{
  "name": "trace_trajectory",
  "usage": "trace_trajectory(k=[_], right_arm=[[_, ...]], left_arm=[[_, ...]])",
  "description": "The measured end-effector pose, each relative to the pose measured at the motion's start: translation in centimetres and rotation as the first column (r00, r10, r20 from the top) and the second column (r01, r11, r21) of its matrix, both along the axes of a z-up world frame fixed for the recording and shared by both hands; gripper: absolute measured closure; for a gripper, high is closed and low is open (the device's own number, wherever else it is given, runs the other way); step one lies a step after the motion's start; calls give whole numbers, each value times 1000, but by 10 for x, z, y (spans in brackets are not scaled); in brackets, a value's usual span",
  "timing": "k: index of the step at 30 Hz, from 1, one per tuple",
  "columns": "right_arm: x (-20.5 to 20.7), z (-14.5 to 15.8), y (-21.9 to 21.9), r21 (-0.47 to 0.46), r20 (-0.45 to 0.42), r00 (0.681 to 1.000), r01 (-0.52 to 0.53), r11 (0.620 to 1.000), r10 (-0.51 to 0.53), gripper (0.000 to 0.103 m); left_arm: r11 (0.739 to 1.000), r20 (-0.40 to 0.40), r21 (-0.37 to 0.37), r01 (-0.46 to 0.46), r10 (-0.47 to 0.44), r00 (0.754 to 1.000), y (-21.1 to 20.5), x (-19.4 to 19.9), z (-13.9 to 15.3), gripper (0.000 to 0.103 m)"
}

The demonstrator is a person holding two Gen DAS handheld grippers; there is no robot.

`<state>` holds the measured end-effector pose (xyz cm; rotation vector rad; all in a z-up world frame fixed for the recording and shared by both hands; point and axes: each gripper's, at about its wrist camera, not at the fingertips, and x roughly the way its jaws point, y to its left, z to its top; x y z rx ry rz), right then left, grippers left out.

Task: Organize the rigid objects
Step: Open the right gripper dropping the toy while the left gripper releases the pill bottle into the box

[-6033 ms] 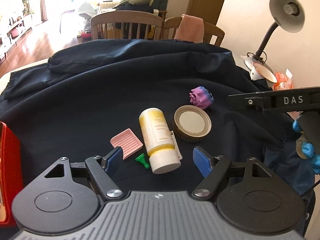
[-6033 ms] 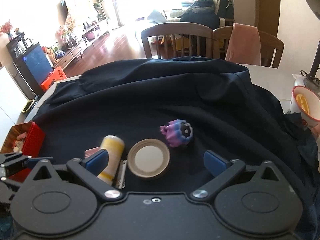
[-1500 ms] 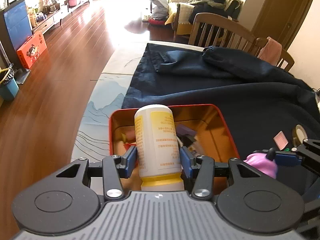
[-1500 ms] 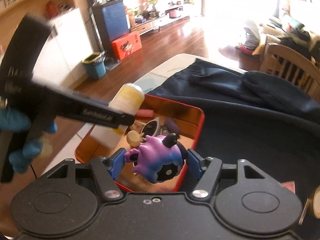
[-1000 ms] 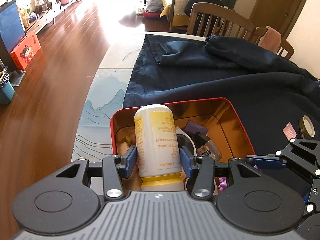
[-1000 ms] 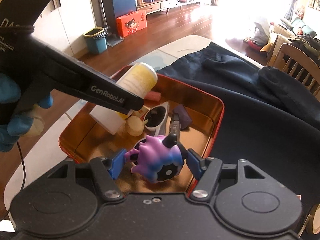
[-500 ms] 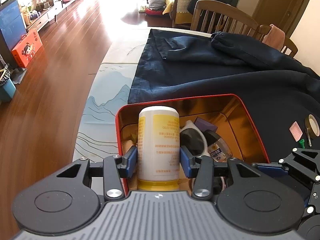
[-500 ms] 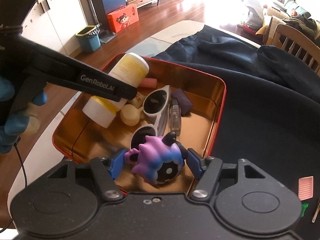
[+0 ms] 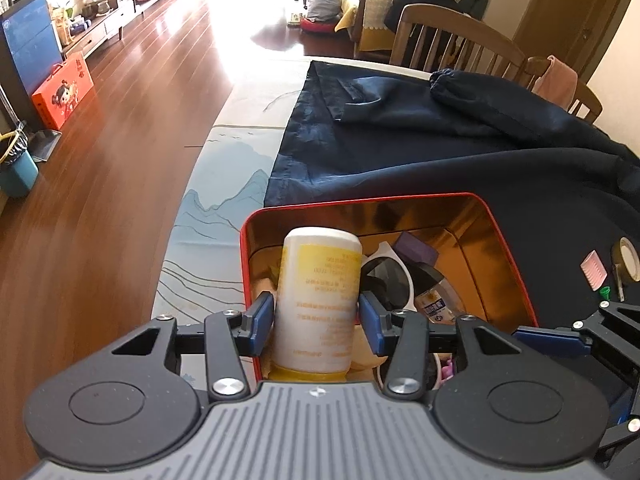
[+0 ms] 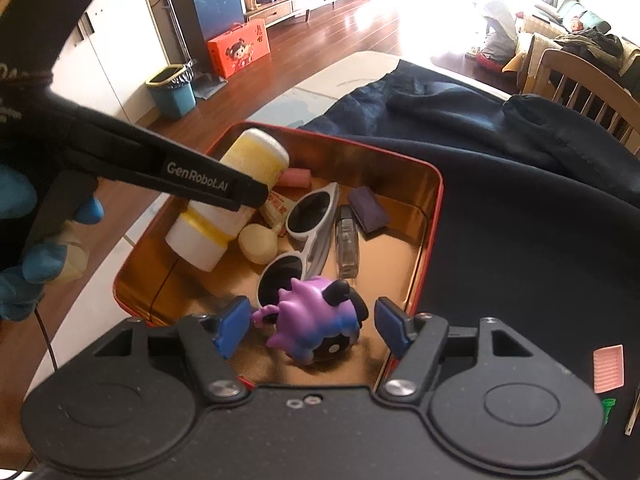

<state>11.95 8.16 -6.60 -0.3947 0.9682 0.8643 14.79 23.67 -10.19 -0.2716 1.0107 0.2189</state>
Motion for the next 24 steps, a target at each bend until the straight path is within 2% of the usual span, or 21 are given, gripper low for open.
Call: trace_trajectory(k=[4, 13, 19, 22, 24], right_arm=[[-4, 11, -7, 38, -7, 1000, 2, 999, -1, 32], [-7, 39, -36, 123, -19, 1000, 21, 992, -19, 25], [-8, 58, -66, 182, -4, 999, 41, 982, -41, 15], [-7, 68, -83, 213, -1, 999, 49, 976, -50, 13], [-8, 74, -95, 229, 7, 999, 48, 972, -51, 11]], left_arm=[[1000, 21, 9, 5, -5, 1000, -6, -4, 5, 46], [999, 67, 24, 23, -25, 997, -22, -19, 25, 46], [999, 101, 35, 38, -41, 994, -41, -27, 42, 45], [998, 120, 45, 43, -48, 992, -53, -31, 50, 36], [998, 132, 50, 45, -51, 990, -61, -33, 55, 36]])
